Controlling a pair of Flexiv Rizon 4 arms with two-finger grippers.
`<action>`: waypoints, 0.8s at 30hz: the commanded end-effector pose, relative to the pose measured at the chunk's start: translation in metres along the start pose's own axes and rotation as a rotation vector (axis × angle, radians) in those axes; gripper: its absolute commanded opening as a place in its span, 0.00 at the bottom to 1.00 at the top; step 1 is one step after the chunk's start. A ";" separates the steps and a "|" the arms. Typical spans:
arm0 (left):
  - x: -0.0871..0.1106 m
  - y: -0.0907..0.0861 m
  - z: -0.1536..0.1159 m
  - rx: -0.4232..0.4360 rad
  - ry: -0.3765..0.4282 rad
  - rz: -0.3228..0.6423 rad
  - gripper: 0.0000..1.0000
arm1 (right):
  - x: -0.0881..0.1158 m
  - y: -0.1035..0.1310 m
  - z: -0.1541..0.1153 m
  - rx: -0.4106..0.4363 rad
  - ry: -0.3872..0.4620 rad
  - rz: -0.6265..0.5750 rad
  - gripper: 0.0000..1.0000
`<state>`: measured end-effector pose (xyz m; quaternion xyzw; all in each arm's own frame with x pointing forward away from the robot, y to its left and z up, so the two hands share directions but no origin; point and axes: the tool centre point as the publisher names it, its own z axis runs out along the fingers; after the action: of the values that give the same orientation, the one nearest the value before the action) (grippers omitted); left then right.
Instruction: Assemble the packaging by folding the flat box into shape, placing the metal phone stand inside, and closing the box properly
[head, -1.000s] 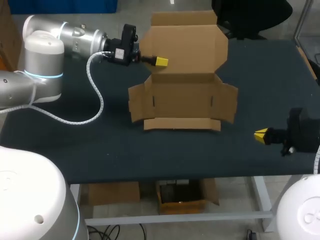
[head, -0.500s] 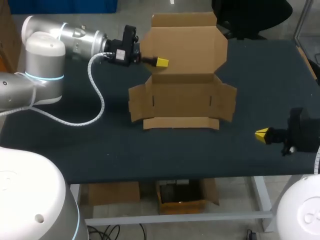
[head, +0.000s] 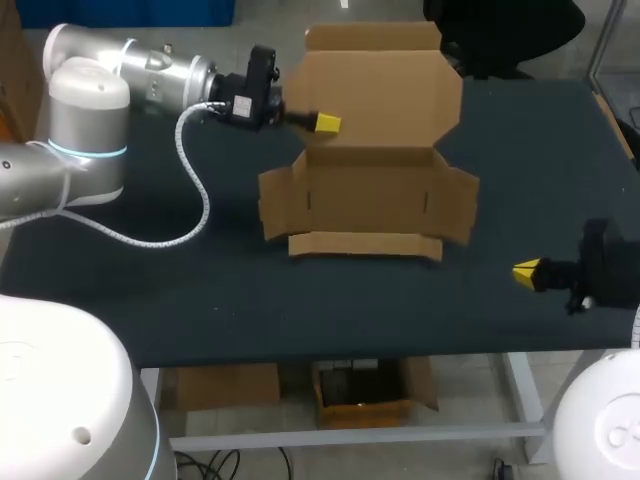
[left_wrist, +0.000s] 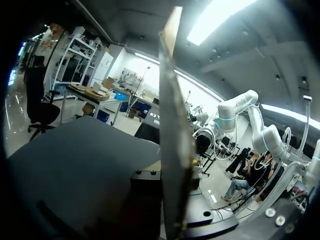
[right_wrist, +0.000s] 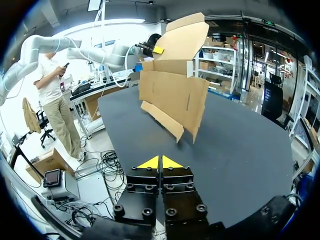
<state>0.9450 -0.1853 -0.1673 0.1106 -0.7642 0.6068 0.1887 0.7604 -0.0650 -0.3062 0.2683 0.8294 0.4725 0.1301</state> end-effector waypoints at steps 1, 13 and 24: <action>0.007 -0.003 0.003 0.000 -0.029 -0.029 0.00 | -0.001 0.000 0.000 -0.002 0.005 0.000 0.00; -0.008 0.009 -0.004 0.071 0.009 -0.103 0.00 | -0.002 0.002 0.003 0.009 0.010 0.000 0.00; -0.013 0.014 -0.001 0.035 0.005 -0.135 0.00 | -0.002 0.004 0.009 0.019 0.014 -0.002 0.00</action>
<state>0.9463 -0.1806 -0.1858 0.1675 -0.7414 0.6102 0.2234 0.7666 -0.0598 -0.3070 0.2648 0.8342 0.4677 0.1231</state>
